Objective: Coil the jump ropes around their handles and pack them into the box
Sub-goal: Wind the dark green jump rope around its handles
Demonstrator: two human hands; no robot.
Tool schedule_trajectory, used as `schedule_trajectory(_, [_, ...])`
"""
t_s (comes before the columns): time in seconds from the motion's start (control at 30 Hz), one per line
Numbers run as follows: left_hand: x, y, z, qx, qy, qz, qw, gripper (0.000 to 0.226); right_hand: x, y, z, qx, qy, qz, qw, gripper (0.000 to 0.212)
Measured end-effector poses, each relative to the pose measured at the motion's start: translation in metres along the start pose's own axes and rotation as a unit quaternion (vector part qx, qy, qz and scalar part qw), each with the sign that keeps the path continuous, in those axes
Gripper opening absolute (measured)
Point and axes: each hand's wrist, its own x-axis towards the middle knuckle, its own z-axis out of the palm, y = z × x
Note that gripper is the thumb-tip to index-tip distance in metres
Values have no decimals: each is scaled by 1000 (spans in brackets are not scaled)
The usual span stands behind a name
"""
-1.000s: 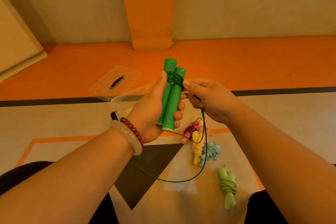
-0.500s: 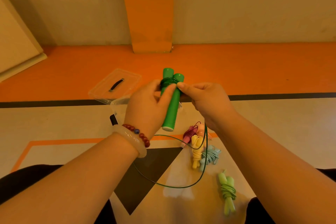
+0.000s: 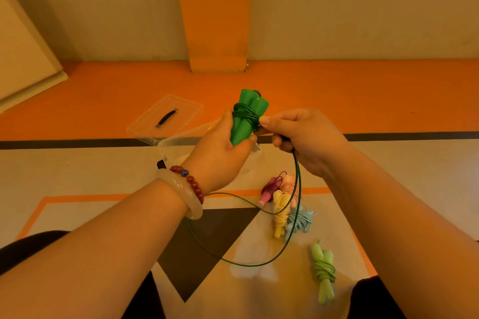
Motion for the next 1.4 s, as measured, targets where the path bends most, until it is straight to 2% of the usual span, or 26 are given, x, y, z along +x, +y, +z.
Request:
schedule_trajectory(0.1, [-2,4,1,-125,-22,-35,991,16,0,-1,-7,10,-22,-10,1000,13])
schedule_trajectory(0.2, [-5,11,3,-270,-51,-88,958,14,-2,-1,-10,36,-39,-29,998,12])
schedule_trajectory(0.27, [-6,14,2,-368,-69,-116,920,10,-3,0,-9,64,-38,-25,997,12])
schedule_trajectory(0.3, [-6,15,2,-410,-82,-125,900,10,-3,0,-8,75,-35,-19,996,12])
schedule_trajectory(0.37, [-5,15,1,-470,-109,-136,865,26,-3,2,-6,101,-35,-6,994,11])
schedule_trajectory(0.43, [-5,16,-2,-491,-127,-143,850,40,-3,3,-3,123,-41,0,992,13])
schedule_trajectory(0.6, [-6,18,-8,-452,-168,-153,862,43,-5,0,-2,105,-83,23,991,28])
schedule_trajectory(0.73, [-5,13,-10,-407,-187,-131,885,45,-6,-6,-6,83,-93,6,992,25])
schedule_trajectory(0.83, [-6,15,-9,-318,-104,-119,935,49,-6,-8,-8,87,-86,2,993,23])
schedule_trajectory(0.9, [-5,13,-7,-257,-7,-93,962,35,-5,-6,-6,88,-60,1,994,22])
schedule_trajectory(0.97, [-4,9,-6,-188,75,-35,979,23,-4,-2,-1,86,-24,0,996,21])
schedule_trajectory(1.03, [-2,4,-5,-65,105,48,991,18,-4,-2,6,68,21,-2,997,17])
schedule_trajectory(1.1, [-3,1,1,-7,69,84,994,11,-5,-4,11,61,57,-8,996,16])
schedule_trajectory(1.17, [-5,-2,11,-29,22,69,997,34,-6,-3,17,69,81,-9,994,20])
schedule_trajectory(1.23, [-6,-4,19,-42,22,66,997,54,-4,0,19,51,95,1,994,24])
schedule_trajectory(1.33, [-3,-4,16,-41,33,55,997,50,-3,-1,13,22,79,33,996,23])
schedule_trajectory(1.4, [-1,-4,9,-38,-11,31,999,51,-3,-4,5,19,47,45,998,21])
